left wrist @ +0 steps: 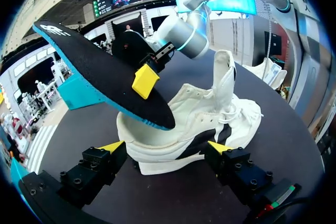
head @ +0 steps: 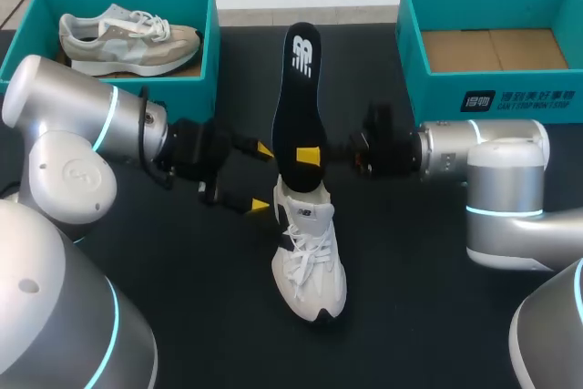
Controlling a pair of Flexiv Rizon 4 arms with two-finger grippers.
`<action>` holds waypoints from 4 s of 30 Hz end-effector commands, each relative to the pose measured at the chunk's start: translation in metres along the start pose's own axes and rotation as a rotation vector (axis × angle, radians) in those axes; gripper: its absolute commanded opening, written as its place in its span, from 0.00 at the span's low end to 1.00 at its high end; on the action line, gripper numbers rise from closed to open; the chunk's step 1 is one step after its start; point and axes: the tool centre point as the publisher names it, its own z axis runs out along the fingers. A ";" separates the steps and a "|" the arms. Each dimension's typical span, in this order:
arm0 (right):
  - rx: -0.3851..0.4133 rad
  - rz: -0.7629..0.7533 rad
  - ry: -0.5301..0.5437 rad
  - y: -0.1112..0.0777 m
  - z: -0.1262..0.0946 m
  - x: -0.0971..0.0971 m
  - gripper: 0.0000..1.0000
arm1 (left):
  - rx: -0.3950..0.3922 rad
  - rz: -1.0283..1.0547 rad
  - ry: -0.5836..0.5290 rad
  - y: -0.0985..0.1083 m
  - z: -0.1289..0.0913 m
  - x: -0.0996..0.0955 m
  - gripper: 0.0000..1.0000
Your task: Take the shoe out of the shoebox, open the shoe tongue, remove and reinsert the insole, then place the shoe into the shoebox
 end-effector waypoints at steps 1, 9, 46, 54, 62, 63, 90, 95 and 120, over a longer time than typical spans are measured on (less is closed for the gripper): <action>-0.010 -0.002 0.010 -0.009 0.007 -0.006 0.00 | -0.003 0.000 -0.002 0.000 0.002 0.000 1.00; 0.001 -0.002 0.018 -0.019 0.009 -0.013 0.00 | -0.003 0.000 -0.002 0.000 0.002 0.000 1.00; 0.040 0.122 -0.114 -0.064 0.004 -0.001 0.00 | -0.003 0.000 -0.002 0.000 0.002 0.000 1.00; 0.085 0.068 -0.120 -0.041 0.007 -0.002 0.00 | -0.003 0.000 -0.002 0.000 0.002 0.000 1.00; 0.131 0.044 -0.146 -0.033 0.007 -0.003 0.00 | -0.003 0.000 -0.002 0.000 0.002 0.000 1.00; 0.132 0.045 -0.146 -0.033 0.007 -0.003 0.00 | -0.003 0.000 -0.002 0.000 0.002 0.000 1.00; 0.182 0.124 -0.194 -0.075 0.000 0.009 0.00 | -0.003 0.000 -0.002 0.000 0.002 0.000 1.00; 0.183 0.106 -0.200 -0.067 -0.001 0.009 0.00 | -0.003 0.000 -0.002 0.000 0.002 0.000 1.00; 0.189 0.000 -0.190 -0.034 0.001 0.002 0.40 | -0.003 0.000 -0.002 0.000 0.002 0.000 1.00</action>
